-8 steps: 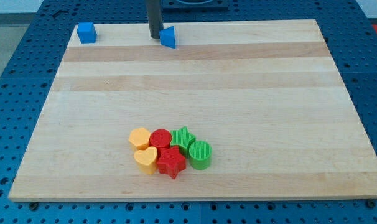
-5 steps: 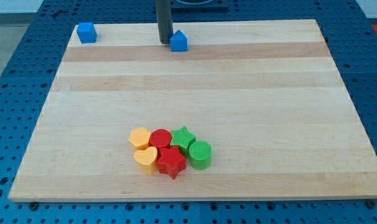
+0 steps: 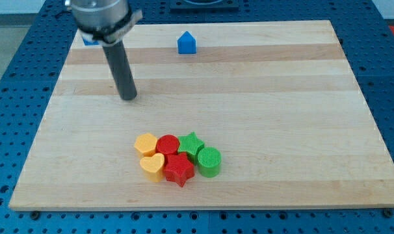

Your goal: Point at green circle

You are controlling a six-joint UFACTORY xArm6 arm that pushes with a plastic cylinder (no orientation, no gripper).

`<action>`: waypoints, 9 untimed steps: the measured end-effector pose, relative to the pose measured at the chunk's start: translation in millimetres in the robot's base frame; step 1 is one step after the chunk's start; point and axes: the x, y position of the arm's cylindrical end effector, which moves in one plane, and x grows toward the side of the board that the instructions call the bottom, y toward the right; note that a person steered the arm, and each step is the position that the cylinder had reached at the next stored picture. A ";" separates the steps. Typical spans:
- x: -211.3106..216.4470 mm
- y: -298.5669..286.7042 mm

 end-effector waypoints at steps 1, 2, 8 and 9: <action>64.3 0.0; 110.1 4.3; 186.3 138.7; 186.3 181.4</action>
